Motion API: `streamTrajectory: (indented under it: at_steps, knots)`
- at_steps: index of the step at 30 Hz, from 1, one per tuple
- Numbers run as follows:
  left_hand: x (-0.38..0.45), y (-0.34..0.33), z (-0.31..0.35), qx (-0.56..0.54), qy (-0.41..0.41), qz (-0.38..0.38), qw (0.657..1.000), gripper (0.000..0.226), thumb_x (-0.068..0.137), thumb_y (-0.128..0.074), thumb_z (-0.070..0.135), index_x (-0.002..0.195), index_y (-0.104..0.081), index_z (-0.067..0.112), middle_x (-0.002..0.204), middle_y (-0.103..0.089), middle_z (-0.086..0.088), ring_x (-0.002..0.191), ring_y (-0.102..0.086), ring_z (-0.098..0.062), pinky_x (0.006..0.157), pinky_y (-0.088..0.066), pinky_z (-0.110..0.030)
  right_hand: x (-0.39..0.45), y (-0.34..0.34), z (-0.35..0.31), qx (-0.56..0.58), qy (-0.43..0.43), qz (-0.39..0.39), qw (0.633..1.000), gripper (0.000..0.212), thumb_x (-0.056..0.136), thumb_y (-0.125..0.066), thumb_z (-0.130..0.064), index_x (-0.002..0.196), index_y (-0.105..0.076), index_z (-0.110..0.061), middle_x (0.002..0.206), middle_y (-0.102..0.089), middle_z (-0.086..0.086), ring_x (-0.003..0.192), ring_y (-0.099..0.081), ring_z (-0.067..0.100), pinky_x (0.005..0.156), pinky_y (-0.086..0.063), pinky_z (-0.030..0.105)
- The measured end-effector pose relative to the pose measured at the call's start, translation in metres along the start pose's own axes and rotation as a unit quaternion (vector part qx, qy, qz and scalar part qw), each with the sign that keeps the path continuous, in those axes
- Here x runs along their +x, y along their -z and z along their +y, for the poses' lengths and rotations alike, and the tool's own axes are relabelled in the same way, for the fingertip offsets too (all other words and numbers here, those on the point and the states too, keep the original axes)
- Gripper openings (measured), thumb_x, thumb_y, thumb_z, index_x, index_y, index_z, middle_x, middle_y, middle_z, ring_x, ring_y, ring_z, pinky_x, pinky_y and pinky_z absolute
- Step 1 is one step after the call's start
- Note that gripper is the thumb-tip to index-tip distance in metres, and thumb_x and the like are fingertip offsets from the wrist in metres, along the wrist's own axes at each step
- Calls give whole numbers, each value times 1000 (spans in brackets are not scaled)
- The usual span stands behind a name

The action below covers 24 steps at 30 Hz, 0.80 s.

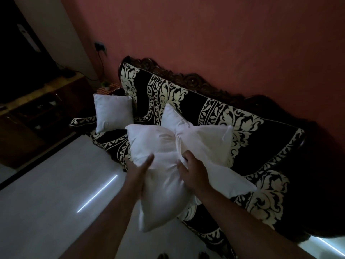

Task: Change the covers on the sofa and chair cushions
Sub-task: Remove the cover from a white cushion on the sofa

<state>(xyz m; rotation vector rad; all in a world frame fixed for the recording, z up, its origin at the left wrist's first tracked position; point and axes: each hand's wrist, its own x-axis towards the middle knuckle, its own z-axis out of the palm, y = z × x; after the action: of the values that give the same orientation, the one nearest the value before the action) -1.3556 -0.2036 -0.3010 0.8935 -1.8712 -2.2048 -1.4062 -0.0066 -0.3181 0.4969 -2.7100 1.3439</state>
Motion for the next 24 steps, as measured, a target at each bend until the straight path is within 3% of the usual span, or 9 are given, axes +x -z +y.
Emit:
streamTrajectory:
  at_steps: [2,3,6,9,12,15,18,21,24]
  knots:
    - [16,-9,23,51,14,43,998,127,45,-102,51,149,-33,22,134,-59,3,114,-63,-19,95,-57,-45,-5,-3,0,-4,34,-24,999,22,95,-57,-39,89,-38,-31,71,-58,-2,70,-62,29,59,-45,38]
    - [19,-14,28,85,4,49,995,118,43,-103,48,141,-44,21,126,-64,2,106,-67,-20,87,-60,-43,-5,-4,1,-3,36,-24,999,23,95,-57,-37,89,-36,-32,69,-55,-2,68,-61,29,58,-44,38]
    - [9,-33,37,113,-46,29,992,48,64,-95,17,104,-70,22,97,-76,-3,80,-75,-16,69,-64,-37,4,2,4,18,-47,19,999,26,90,-63,-27,87,-38,-30,64,-45,-8,65,-53,23,57,-34,33]
    - [1,-35,29,111,-62,2,992,33,73,-84,2,95,-73,23,89,-78,-2,81,-75,-20,73,-64,-40,23,13,16,9,-178,21,984,22,88,-65,-26,104,-50,-19,88,-60,-4,83,-60,26,65,-40,32]
    - [-7,-30,21,132,-71,-74,986,36,73,-86,1,103,-74,17,93,-79,-6,89,-75,-28,76,-63,-41,43,21,28,-1,-241,-36,970,36,94,-60,-38,123,-53,-17,112,-64,3,104,-63,28,78,-46,33]
    - [-17,-30,12,166,-85,-129,974,41,71,-89,4,106,-74,19,98,-79,-2,92,-75,-21,75,-60,-31,56,22,36,14,-243,-46,969,31,99,-55,-35,120,-62,-13,118,-68,11,110,-63,31,80,-43,31]
    - [-11,-24,3,227,-88,-97,965,63,61,-97,34,116,-66,30,106,-76,6,99,-72,-13,81,-58,-30,56,19,34,24,-227,-38,973,23,100,-54,-26,113,-66,-12,115,-69,13,107,-62,32,75,-38,28]
    - [-5,-24,2,340,-110,-58,932,112,38,-93,74,133,-51,30,126,-61,4,115,-62,-16,92,-57,-42,50,6,25,70,-246,-41,966,26,102,-48,-30,116,-64,-15,116,-68,8,105,-61,30,85,-48,34]
    - [-9,-38,10,318,-163,-21,934,116,41,-99,57,137,-42,26,123,-61,10,107,-62,-8,80,-56,-35,46,-6,17,106,-236,-35,965,21,100,-49,-32,108,-61,-18,103,-69,5,93,-64,25,87,-55,46]
